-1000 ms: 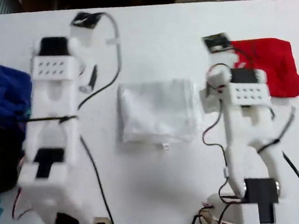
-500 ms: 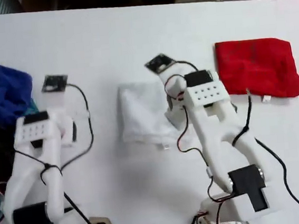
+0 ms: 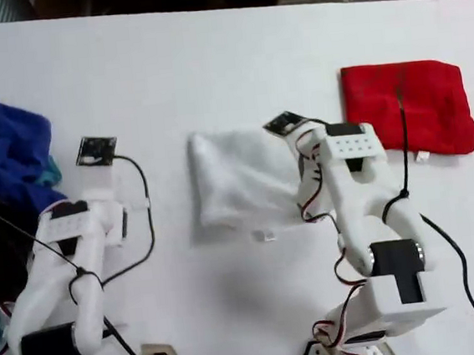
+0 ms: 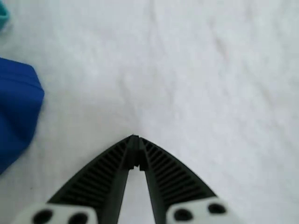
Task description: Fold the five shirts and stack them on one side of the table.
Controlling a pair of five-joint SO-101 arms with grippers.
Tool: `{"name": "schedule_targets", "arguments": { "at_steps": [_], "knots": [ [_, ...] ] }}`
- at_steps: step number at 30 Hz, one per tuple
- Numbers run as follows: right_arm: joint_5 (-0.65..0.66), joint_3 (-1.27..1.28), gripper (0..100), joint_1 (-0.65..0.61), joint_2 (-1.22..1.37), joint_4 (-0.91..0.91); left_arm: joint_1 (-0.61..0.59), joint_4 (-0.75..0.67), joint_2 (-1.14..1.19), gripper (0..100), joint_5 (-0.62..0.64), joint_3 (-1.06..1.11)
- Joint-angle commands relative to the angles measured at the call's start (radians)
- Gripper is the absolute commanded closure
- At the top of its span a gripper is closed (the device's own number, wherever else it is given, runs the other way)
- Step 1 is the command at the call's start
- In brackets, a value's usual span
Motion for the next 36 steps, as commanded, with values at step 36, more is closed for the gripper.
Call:
{"name": "schedule_targets", "arguments": {
  "at_steps": [36],
  "knots": [
    [-0.310,-0.180,97.9,-0.639,-0.005,0.058,-0.011,-0.015,-0.035,97,0.000,-0.001]
  ]
}}
